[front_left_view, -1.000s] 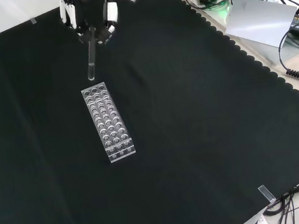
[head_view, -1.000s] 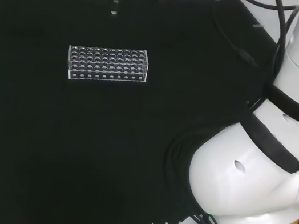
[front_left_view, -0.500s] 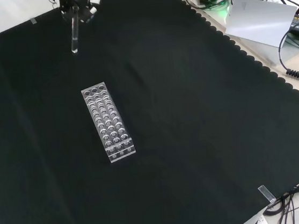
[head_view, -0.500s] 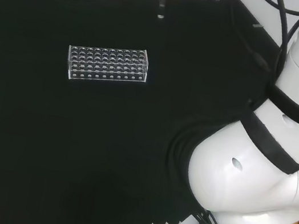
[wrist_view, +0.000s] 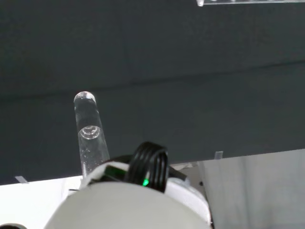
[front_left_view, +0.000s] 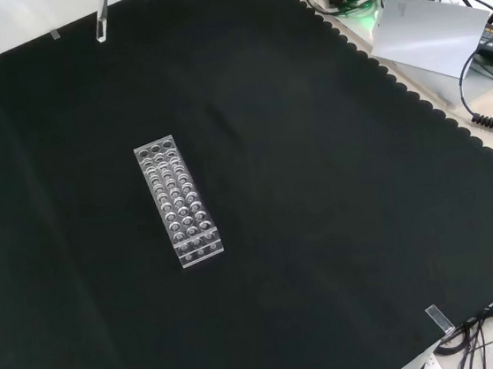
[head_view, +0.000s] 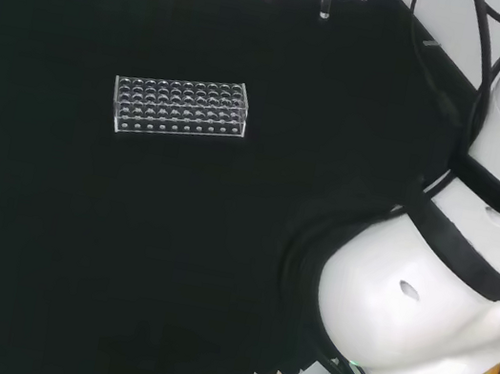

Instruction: Shake the test tube.

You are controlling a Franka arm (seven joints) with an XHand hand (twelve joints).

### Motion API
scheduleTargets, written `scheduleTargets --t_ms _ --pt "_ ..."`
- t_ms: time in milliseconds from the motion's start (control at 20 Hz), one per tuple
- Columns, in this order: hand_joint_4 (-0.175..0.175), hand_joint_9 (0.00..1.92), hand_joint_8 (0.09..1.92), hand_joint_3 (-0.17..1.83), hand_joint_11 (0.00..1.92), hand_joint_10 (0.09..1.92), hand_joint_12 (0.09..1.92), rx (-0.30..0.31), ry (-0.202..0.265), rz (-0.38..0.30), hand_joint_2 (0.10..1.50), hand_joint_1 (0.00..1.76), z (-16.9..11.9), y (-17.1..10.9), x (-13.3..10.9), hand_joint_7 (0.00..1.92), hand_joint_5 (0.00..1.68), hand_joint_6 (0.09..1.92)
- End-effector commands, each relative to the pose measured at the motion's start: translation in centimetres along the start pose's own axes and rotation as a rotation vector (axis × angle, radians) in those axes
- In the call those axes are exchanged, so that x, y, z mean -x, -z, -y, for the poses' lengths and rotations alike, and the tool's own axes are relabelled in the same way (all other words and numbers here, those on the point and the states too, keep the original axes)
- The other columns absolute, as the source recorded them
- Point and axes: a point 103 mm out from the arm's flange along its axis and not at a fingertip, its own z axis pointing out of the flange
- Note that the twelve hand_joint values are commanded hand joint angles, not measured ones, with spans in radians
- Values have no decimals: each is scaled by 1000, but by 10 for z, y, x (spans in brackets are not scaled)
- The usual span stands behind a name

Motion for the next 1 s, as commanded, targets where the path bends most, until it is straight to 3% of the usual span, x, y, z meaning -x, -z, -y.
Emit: scheduleTargets --t_ms 50,550,1000 --pt "-175 1572 497 814 1135 627 1005 -54 97 -23 523 1334 6 -24 -56 1439 1382 500" --pt "-175 1571 496 815 1134 628 1006 -102 314 -129 522 1334 26 -42 -183 1440 1383 499" --pt "-175 1572 495 816 1133 630 1006 -126 458 -184 522 1334 49 -43 -244 1440 1383 498"
